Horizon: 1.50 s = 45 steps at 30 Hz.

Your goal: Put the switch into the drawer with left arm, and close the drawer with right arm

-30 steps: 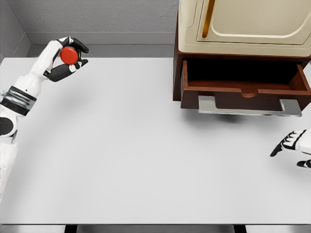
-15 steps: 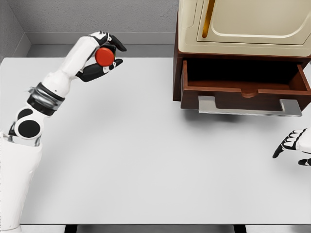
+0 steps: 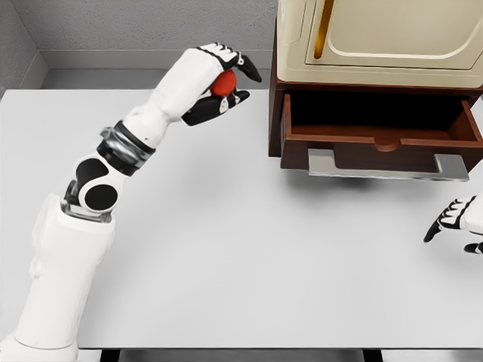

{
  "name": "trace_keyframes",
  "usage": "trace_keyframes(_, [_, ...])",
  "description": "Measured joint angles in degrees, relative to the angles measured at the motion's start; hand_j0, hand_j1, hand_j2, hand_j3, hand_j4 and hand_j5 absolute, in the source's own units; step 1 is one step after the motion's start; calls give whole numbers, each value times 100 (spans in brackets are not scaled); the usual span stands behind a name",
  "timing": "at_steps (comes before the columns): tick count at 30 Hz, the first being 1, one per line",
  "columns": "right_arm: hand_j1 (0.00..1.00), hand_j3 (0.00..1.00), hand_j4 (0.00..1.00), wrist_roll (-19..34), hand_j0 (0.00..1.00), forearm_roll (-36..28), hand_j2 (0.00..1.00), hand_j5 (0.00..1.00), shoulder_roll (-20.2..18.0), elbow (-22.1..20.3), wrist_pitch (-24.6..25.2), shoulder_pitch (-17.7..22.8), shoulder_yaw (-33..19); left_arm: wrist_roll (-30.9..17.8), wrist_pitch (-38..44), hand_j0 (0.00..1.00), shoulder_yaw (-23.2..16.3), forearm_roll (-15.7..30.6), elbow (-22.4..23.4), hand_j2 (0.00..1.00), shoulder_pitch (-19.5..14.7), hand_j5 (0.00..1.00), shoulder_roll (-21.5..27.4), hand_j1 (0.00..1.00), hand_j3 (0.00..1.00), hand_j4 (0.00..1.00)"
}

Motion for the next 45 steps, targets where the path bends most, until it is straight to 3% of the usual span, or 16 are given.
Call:
trace_keyframes(16, [72,72,72,15,72,1,72,72,-78,-21,0,-77,-41,-16,16,39,-419,-795,5,39,-264,39,-542,39,39,39])
trace_keyframes(37, [73,73,73,15,73,3,73,73,-59,-21,0,-68,-41,-5,393,40,-1025,-1475,395,40,-712,40,-581,40,40,40])
trace_keyframes(45, [73,73,73,18,73,27,73,73,-282,-22,0,-66,-34,-10,394,42,-1303,-1828,497,42,-791,42,-581,42,42,42])
